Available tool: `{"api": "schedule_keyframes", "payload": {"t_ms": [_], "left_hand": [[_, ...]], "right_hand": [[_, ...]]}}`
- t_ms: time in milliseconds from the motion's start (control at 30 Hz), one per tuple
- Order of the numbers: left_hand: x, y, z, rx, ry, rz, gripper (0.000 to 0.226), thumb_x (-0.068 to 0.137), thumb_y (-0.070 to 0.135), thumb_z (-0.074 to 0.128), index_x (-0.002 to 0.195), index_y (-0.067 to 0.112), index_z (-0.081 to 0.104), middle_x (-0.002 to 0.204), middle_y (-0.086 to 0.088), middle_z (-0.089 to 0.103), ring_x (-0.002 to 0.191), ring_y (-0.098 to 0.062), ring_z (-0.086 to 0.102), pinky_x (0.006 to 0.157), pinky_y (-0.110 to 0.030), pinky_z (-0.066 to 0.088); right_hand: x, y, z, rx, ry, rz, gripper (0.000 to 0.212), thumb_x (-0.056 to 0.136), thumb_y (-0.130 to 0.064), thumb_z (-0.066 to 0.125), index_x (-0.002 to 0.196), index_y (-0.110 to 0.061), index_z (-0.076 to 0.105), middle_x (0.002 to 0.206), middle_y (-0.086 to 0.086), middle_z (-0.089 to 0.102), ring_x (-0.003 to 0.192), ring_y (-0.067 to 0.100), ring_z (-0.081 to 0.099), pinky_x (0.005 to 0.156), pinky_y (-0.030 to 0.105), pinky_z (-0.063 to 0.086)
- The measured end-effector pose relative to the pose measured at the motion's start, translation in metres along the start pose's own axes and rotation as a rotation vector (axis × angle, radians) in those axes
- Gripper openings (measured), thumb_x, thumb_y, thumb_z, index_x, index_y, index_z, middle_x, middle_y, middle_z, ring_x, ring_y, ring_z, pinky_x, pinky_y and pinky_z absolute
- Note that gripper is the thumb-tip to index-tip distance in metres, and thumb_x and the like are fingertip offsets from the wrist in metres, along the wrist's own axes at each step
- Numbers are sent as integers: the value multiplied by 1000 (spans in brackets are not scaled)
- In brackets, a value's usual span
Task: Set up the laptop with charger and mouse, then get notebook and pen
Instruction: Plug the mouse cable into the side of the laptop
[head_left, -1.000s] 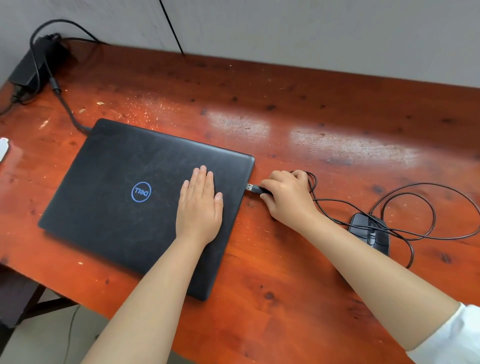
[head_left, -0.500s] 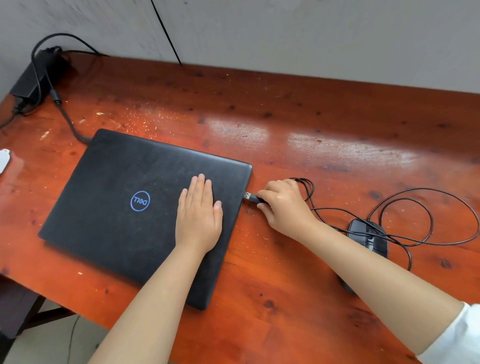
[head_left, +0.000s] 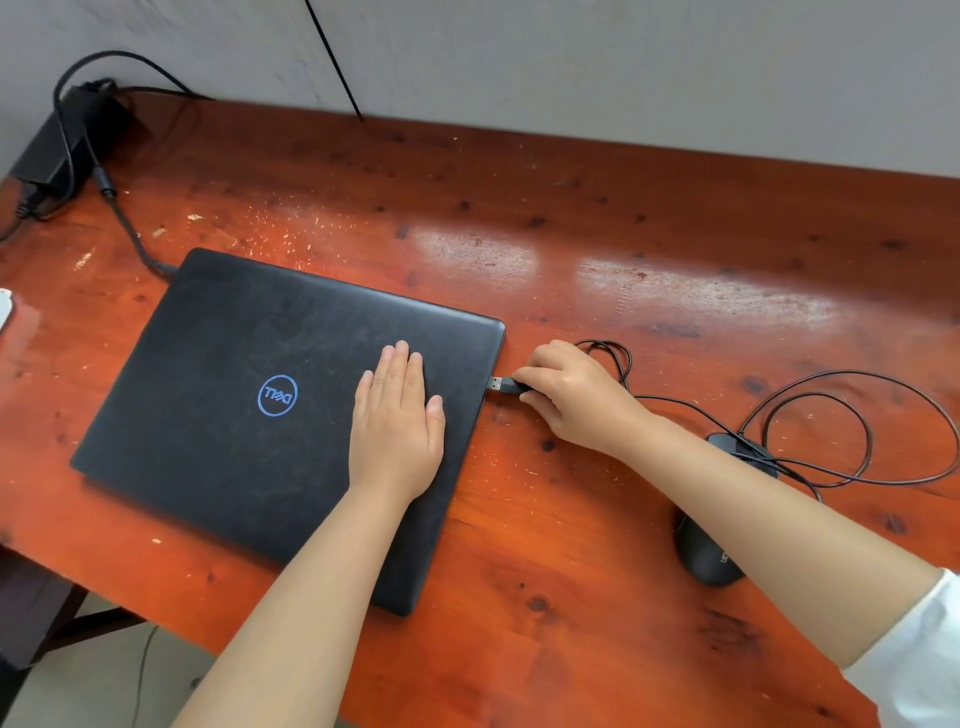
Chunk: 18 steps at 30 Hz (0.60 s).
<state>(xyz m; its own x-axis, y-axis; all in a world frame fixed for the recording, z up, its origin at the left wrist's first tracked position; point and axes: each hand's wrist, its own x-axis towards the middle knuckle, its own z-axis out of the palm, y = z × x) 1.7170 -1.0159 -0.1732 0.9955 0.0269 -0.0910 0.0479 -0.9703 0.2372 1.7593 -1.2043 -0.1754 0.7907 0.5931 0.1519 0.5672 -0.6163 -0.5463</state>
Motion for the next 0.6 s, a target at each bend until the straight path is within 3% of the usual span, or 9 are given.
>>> {"api": "schedule_keyframes", "payload": {"t_ms": [467, 600], "left_hand": [[0, 0, -1, -15, 6, -2, 47, 94, 11, 42, 137, -4, 31, 149, -20, 29, 141, -31, 19, 116, -45, 15], [-1, 2, -2, -12, 8, -4, 50, 91, 18, 32, 136, -5, 32, 148, -21, 30, 140, -32, 21, 115, -46, 16]], "right_hand": [[-9, -7, 11, 23, 106, 16, 10, 72, 11, 67, 82, 12, 65, 72, 26, 64, 63, 40, 58, 56, 40, 52], [-7, -8, 15, -3, 134, 14, 10, 72, 11, 67, 82, 12, 65, 71, 25, 64, 63, 39, 59, 55, 37, 53]]}}
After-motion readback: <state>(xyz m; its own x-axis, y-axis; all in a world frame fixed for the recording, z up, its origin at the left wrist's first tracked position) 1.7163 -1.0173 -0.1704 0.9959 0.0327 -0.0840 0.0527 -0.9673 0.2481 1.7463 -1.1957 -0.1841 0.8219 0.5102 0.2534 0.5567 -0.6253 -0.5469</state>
